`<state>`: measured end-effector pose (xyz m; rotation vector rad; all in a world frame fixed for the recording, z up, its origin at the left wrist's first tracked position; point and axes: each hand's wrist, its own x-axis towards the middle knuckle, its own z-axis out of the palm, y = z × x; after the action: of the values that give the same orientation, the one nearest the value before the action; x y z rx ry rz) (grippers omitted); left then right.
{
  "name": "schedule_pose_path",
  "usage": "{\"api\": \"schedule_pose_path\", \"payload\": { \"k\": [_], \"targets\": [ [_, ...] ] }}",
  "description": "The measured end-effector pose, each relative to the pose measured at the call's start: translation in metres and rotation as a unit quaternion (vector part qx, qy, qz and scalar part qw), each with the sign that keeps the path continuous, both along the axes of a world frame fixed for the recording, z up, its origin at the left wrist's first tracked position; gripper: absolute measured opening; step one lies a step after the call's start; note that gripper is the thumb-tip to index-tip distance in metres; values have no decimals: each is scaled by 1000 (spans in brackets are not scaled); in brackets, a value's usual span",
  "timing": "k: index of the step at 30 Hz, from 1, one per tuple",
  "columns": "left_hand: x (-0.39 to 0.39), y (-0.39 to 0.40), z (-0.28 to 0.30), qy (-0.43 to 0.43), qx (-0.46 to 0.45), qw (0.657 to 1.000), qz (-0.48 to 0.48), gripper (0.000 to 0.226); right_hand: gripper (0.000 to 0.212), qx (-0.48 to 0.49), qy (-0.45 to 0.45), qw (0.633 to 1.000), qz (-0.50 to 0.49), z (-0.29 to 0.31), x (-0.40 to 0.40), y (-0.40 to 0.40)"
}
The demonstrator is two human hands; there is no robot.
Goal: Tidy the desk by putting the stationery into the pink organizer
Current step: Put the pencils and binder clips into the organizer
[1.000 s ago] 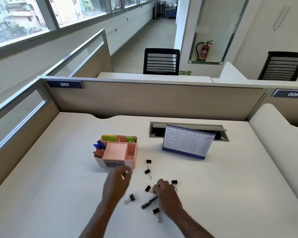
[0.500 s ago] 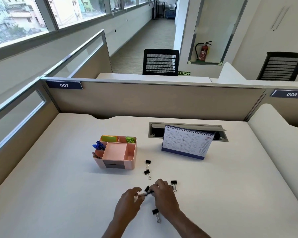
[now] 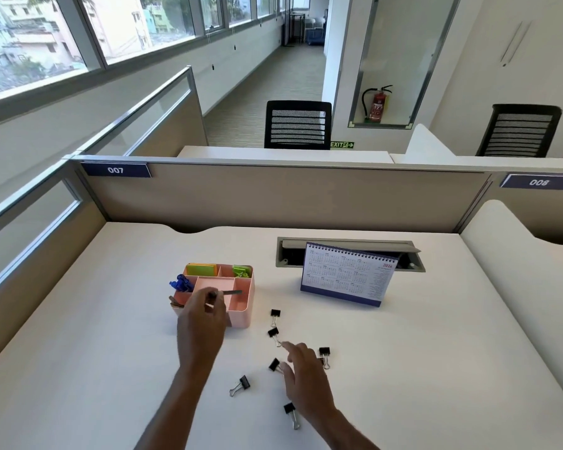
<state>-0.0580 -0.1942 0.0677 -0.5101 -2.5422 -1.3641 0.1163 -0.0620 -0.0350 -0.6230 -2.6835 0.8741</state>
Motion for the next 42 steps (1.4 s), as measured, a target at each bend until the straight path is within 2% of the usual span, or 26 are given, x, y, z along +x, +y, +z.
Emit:
{"api": "schedule_pose_path", "payload": {
  "k": [5, 10, 17, 24, 26, 30, 32, 34, 36, 39, 42],
  "targets": [
    [-19, 13, -9, -9, -99, 995, 5, 7, 36, -21, -26, 999, -5, -8, 11, 1],
    [-29, 26, -28, -76, -152, 985, -27, 12, 36, -32, -35, 999, -12, -11, 14, -3],
    [-22, 32, -54, -113, -211, 971, -23, 23, 42, -6, -23, 998, 51, -1, -7, -21],
    [-15, 22, -62, -148, -193, 970, -28, 32, 46, 18, -27, 995, 92, 9, -28, -20],
    [-11, 15, -68, -154, -186, 970, -19, 24, 46, 25, -26, 994, 103, 13, -37, -20],
    [-1, -2, -83, -180, -113, 977, 19, 16, 50, 61, -31, 987, 147, 19, -58, -19],
    [-1, -9, -93, -241, -34, 969, 40, 17, 55, 100, -53, 978, 177, 23, -71, -19],
    [-5, -16, -99, -346, 94, 932, 58, 23, 61, 137, -82, 968, 193, 26, -83, -20],
    [-10, -19, -101, -435, 209, 872, 78, 32, 68, 154, -112, 963, 188, 28, -92, -20],
    [-16, -15, -101, -487, 285, 820, 91, 41, 78, 172, -148, 958, 177, 28, -100, -22],
    [-18, -4, -101, -516, 336, 782, 99, 44, 78, 179, -158, 956, 172, 27, -102, -23]
  ]
}}
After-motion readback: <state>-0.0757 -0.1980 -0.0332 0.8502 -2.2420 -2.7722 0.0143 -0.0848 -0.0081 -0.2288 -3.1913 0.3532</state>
